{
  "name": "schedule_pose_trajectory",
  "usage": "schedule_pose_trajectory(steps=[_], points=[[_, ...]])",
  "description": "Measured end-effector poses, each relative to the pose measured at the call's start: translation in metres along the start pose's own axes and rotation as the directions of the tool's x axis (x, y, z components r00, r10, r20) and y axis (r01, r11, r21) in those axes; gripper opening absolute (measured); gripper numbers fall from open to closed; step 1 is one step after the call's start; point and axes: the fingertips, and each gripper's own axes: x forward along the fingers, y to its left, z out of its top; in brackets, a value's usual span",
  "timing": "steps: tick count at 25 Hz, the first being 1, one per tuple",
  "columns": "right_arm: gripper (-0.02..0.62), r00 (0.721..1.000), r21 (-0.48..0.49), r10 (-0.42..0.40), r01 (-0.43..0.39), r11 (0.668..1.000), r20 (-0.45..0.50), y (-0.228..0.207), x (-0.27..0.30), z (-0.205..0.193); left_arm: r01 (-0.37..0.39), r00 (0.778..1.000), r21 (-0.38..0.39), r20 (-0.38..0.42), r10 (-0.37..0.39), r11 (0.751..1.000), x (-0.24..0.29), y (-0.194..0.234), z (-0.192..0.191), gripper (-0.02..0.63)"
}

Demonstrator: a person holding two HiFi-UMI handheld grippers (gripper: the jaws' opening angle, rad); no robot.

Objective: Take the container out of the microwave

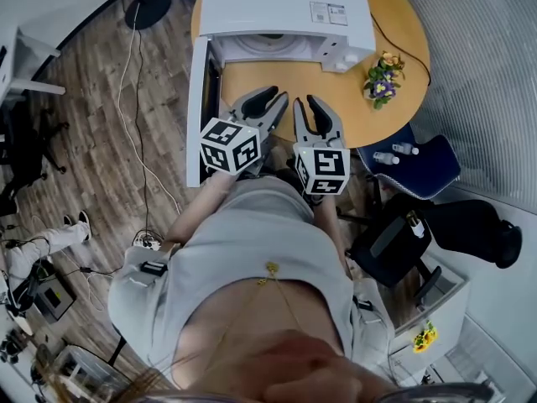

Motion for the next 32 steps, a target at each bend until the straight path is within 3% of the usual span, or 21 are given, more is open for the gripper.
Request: schedule_pose_trajectory(steps=[14,32], points=[[0.095,1.0,-0.027,0.017,-0.017,1.0,-0.006,0.009,0.012,0.006,-0.033,0.999,-0.013,0.02,0.033,0.999,-0.015,0.018,0.006,0.103],[0.097,0.99,-0.084,0.14,-0.142,0.986,-0.034,0.018,0.055,0.018,-0.128,0.986,-0.034,0.102,0.13,0.991,-0.01,0.049,0.029,0.103]])
